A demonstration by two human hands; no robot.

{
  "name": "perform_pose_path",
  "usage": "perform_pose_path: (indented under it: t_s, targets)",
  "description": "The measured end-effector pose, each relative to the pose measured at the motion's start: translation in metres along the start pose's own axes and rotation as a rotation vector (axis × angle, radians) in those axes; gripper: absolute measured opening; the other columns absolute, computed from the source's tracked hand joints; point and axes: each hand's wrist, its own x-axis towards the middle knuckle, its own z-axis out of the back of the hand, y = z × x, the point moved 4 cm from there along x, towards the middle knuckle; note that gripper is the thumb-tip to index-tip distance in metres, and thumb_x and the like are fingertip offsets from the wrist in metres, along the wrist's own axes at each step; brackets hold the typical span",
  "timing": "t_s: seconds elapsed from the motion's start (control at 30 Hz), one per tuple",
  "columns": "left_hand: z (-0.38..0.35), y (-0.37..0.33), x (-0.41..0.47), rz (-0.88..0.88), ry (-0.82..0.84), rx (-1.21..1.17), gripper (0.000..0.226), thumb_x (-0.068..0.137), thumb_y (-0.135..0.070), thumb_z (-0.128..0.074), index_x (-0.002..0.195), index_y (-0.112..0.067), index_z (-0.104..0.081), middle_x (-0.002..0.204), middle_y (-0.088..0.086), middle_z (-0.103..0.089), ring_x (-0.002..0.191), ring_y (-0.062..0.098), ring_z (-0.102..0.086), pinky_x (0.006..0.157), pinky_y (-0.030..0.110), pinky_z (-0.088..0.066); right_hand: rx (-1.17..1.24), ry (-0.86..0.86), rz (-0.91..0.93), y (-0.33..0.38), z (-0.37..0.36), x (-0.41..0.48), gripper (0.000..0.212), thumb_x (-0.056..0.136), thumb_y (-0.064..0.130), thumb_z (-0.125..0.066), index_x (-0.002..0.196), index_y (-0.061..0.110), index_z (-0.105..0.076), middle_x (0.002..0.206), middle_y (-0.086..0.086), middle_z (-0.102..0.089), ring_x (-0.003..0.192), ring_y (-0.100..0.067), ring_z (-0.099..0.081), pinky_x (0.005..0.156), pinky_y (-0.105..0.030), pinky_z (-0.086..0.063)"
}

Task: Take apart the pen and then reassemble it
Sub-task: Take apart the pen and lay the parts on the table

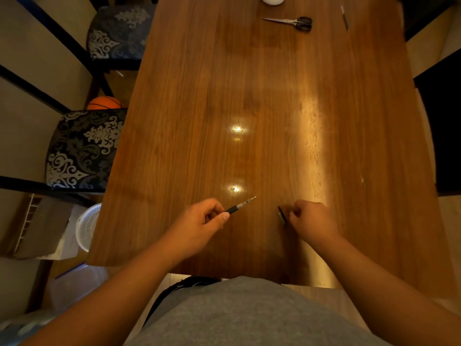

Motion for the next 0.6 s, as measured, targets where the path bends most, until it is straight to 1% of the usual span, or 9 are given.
perform_pose_path:
  t_s: [0.07, 0.13, 0.2, 0.3, 0.4, 0.47, 0.53, 0.57, 0.6]
  targets:
    - [0.001, 0.002, 0.001, 0.006, 0.000, 0.009, 0.008, 0.092, -0.039, -0.056, 0.087, -0.035, -0.061, 0.080, -0.014, -0.067, 0.060, -0.001, -0.055, 0.054, 0.020, -0.043, -0.032, -0.006, 0.003, -0.001, -0.004, 0.003, 0.016, 0.088, 0.028, -0.056, 0.073, 0.027, -0.053, 0.059, 0.010, -0.048, 0.052, -0.006, -0.045, 0.040, -0.021, -0.027]
    - [0.002, 0.003, 0.001, 0.008, -0.002, 0.007, 0.008, 0.092, -0.038, -0.057, 0.087, -0.035, -0.061, 0.079, -0.011, -0.067, 0.058, -0.001, -0.054, 0.052, 0.019, -0.043, -0.040, -0.006, 0.001, -0.002, -0.006, 0.005, 0.015, 0.088, 0.029, -0.057, 0.074, 0.028, -0.050, 0.059, 0.011, -0.047, 0.052, -0.006, -0.044, 0.040, -0.021, -0.026]
    - [0.002, 0.003, 0.002, 0.012, -0.002, 0.002, 0.007, 0.092, -0.037, -0.057, 0.086, -0.035, -0.062, 0.078, -0.010, -0.068, 0.057, -0.002, -0.054, 0.050, 0.016, -0.041, -0.042, -0.013, 0.001, -0.004, -0.007, 0.007, 0.014, 0.088, 0.029, -0.057, 0.075, 0.028, -0.050, 0.060, 0.012, -0.046, 0.053, -0.005, -0.043, 0.040, -0.022, -0.027]
    - [0.001, 0.004, 0.002, 0.024, 0.009, 0.000, 0.007, 0.092, -0.037, -0.057, 0.086, -0.036, -0.061, 0.077, -0.009, -0.067, 0.058, -0.003, -0.054, 0.051, 0.016, -0.041, -0.025, -0.012, 0.005, -0.005, -0.009, 0.008, 0.009, 0.087, 0.030, -0.057, 0.080, 0.026, -0.056, 0.063, 0.011, -0.049, 0.055, -0.007, -0.045, 0.041, -0.022, -0.028]
    - [0.000, 0.003, 0.002, 0.031, 0.017, -0.005, 0.008, 0.092, -0.036, -0.057, 0.086, -0.035, -0.061, 0.077, -0.008, -0.067, 0.058, -0.003, -0.054, 0.050, 0.016, -0.041, -0.031, 0.000, -0.009, -0.008, -0.008, 0.007, 0.012, 0.087, 0.035, -0.060, 0.087, 0.024, -0.059, 0.072, 0.005, -0.057, 0.060, -0.012, -0.049, 0.042, -0.022, -0.030]
    - [-0.003, 0.003, 0.002, 0.036, 0.023, -0.021, 0.007, 0.092, -0.035, -0.057, 0.087, -0.036, -0.061, 0.078, -0.006, -0.068, 0.057, -0.003, -0.054, 0.049, 0.015, -0.041, -0.100, -0.007, -0.026, -0.009, -0.004, 0.001, 0.019, 0.086, 0.043, -0.062, 0.087, 0.024, -0.058, 0.071, 0.007, -0.054, 0.060, -0.012, -0.050, 0.043, -0.023, -0.034]
    - [-0.005, 0.003, 0.001, 0.038, 0.033, -0.039, 0.008, 0.093, -0.034, -0.057, 0.087, -0.038, -0.061, 0.081, -0.003, -0.068, 0.057, -0.002, -0.053, 0.049, 0.015, -0.041, -0.128, -0.017, -0.038, -0.007, 0.003, -0.010, 0.023, 0.085, 0.047, -0.063, 0.087, 0.025, -0.058, 0.073, 0.007, -0.057, 0.063, -0.012, -0.054, 0.045, -0.024, -0.040]
    - [-0.007, 0.003, 0.001, 0.039, 0.039, -0.051, 0.008, 0.093, -0.033, -0.057, 0.088, -0.038, -0.060, 0.083, 0.000, -0.069, 0.057, 0.001, -0.054, 0.050, 0.017, -0.042, -0.077, 0.002, -0.037, -0.003, 0.005, -0.017, 0.020, 0.084, 0.046, -0.064, 0.088, 0.027, -0.059, 0.076, 0.008, -0.060, 0.065, -0.011, -0.056, 0.047, -0.024, -0.042]
    - [-0.009, 0.002, 0.001, 0.041, 0.046, -0.065, 0.009, 0.093, -0.031, -0.057, 0.088, -0.038, -0.060, 0.084, 0.002, -0.069, 0.059, 0.005, -0.055, 0.052, 0.021, -0.045, 0.049, 0.037, -0.030, 0.003, 0.007, -0.025, 0.016, 0.085, 0.045, -0.065, 0.090, 0.030, -0.060, 0.078, 0.010, -0.062, 0.066, -0.009, -0.059, 0.047, -0.022, -0.043]
